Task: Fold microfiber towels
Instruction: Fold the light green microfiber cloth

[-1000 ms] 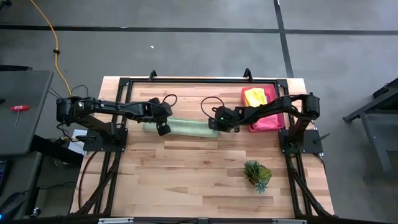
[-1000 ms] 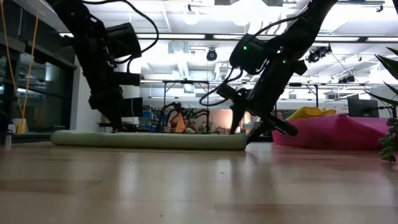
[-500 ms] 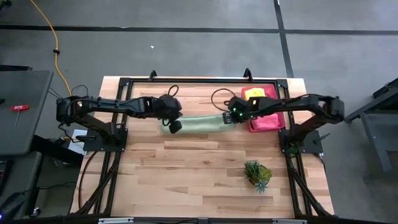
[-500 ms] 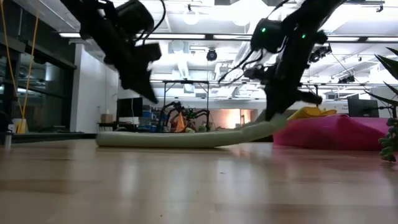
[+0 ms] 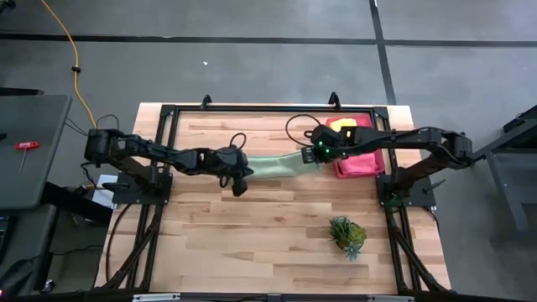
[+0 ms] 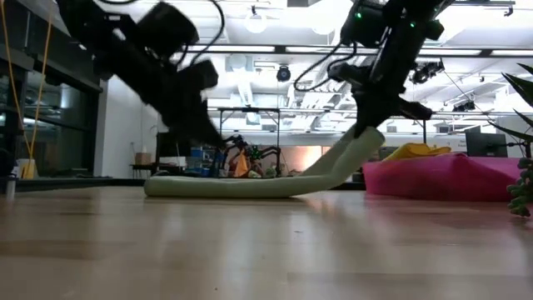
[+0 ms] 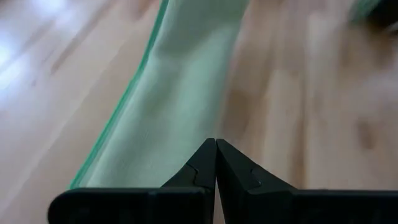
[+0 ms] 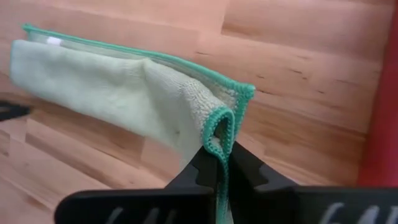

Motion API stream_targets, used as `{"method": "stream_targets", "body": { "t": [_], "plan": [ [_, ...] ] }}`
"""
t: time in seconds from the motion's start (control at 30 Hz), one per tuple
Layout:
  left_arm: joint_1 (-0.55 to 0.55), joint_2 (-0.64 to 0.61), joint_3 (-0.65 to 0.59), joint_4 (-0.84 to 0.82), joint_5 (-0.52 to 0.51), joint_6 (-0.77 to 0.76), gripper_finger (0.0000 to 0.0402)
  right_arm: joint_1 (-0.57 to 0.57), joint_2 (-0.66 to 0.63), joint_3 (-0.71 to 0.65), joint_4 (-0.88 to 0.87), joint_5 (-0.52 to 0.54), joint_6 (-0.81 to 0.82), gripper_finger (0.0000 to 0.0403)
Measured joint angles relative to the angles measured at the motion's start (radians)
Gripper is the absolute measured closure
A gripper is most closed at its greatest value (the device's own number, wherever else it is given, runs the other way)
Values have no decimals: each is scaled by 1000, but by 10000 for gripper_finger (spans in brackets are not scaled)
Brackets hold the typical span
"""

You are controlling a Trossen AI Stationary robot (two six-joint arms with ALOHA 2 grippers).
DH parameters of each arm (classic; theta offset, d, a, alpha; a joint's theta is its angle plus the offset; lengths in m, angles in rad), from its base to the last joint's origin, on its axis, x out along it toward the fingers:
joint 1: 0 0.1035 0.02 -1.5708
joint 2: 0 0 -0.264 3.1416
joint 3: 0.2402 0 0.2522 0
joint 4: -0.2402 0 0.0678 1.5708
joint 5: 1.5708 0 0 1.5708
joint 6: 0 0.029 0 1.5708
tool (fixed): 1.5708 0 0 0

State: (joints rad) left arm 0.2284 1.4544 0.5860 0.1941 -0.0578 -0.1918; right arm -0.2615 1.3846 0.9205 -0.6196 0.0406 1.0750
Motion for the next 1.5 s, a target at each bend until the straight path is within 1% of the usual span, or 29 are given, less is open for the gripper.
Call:
{"method": "stream_targets", "body": {
  "t": [0.07, 0.17, 0.3, 0.4, 0.53, 0.77, 0.87, 1.0, 1.1, 1.23, 1.37, 1.5],
  "plan": [
    [7, 13, -15, -35, -27, -10, 401, 0, 0, 32, -25, 0, -9, 402],
    [24, 32, -22, -38, -54, -15, 401, 0, 0, 73, -83, -1, -34, 402],
    [56, 57, -32, -31, -58, 12, 401, 0, 9, 94, -98, -12, -28, 402],
    [78, 99, -33, -32, -50, 50, 401, 12, 27, 96, -49, -37, -2, 403],
    [94, 178, -33, 18, -13, 70, 401, 30, 43, 96, 24, -51, 28, 403],
    [86, 287, -29, 192, 23, 2, 401, 35, 44, 109, 108, -71, 80, 403],
    [75, 310, -22, 243, 24, -17, 401, 35, 44, 127, 165, -71, 96, 403],
    [63, 325, 20, 223, 24, -15, 401, 35, 44, 145, 212, -70, 103, 403],
    [58, 338, 58, 211, 28, -15, 402, 35, 52, 147, 214, -67, 106, 403],
    [58, 337, 104, 214, 23, -8, 402, 43, 95, 147, 260, -81, 123, 403],
    [58, 337, 138, 187, 16, 17, 402, 69, 145, 146, 371, -119, 133, 403],
    [58, 335, 152, 157, 9, 17, 402, 83, 166, 146, 402, -127, 154, 403]
  ]
}}
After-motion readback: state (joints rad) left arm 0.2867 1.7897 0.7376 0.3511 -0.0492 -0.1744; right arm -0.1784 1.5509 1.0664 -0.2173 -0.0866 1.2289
